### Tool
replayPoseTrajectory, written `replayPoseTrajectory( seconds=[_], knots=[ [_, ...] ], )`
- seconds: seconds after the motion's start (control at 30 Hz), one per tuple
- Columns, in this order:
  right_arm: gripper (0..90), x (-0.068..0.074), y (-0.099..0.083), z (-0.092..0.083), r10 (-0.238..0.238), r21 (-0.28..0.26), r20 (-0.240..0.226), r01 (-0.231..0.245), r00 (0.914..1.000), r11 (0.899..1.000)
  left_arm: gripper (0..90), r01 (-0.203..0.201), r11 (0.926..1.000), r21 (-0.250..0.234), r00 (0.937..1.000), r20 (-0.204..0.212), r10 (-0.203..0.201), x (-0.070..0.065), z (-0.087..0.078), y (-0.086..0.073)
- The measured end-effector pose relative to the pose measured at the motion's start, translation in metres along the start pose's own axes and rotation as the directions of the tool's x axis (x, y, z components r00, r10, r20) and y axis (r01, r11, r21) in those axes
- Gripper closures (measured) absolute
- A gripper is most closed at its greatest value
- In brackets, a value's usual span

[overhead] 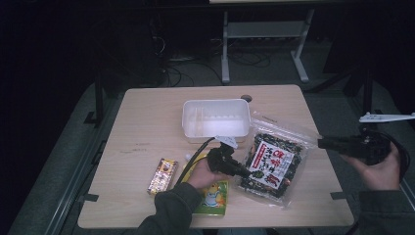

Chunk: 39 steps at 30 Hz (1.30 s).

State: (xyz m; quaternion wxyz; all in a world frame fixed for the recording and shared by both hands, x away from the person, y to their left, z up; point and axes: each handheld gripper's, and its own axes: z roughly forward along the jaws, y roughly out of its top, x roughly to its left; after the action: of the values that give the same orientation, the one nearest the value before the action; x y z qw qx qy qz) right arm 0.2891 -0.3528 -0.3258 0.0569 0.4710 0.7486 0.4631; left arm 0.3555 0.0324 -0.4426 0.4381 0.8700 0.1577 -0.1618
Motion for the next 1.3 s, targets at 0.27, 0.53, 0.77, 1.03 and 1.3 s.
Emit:
replayPoseTrajectory(
  seconds=[0.27, 0.53, 0.77, 1.03, 1.3],
  knots=[
    [47.3, -0.015, -0.024, 0.017, 0.048, -0.004, -0.043, -0.048, 0.9979, 0.999, 72.7, -0.006, 1.0, -0.007, 0.9999, -0.01, 0.006, 0.0, -0.001, 0.0],
    [40.9, -0.023, -0.04, 0.049, 0.074, 0.022, -0.111, -0.072, 0.991, 0.997, 72.7, -0.025, 0.9997, -0.001, 0.9995, -0.019, 0.025, -0.003, -0.002, 0.001],
    [40.0, -0.026, -0.048, 0.065, 0.092, 0.027, -0.164, -0.088, 0.9822, 0.996, 72.7, -0.033, 0.9994, 0.005, 0.9992, -0.021, 0.034, -0.004, -0.002, 0.001],
    [40.5, -0.029, -0.054, 0.088, 0.124, 0.016, -0.26, -0.124, 0.9575, 0.992, 72.8, -0.042, 0.9991, 0.006, 0.999, -0.012, 0.042, -0.004, -0.001, 0.001],
    [59.9, -0.021, -0.051, 0.092, 0.094, -0.004, -0.331, -0.1, 0.9388, 0.995, 72.6, -0.038, 0.9992, 0.014, 0.9992, -0.012, 0.038, -0.005, 0.0, 0.0]
  ],
)
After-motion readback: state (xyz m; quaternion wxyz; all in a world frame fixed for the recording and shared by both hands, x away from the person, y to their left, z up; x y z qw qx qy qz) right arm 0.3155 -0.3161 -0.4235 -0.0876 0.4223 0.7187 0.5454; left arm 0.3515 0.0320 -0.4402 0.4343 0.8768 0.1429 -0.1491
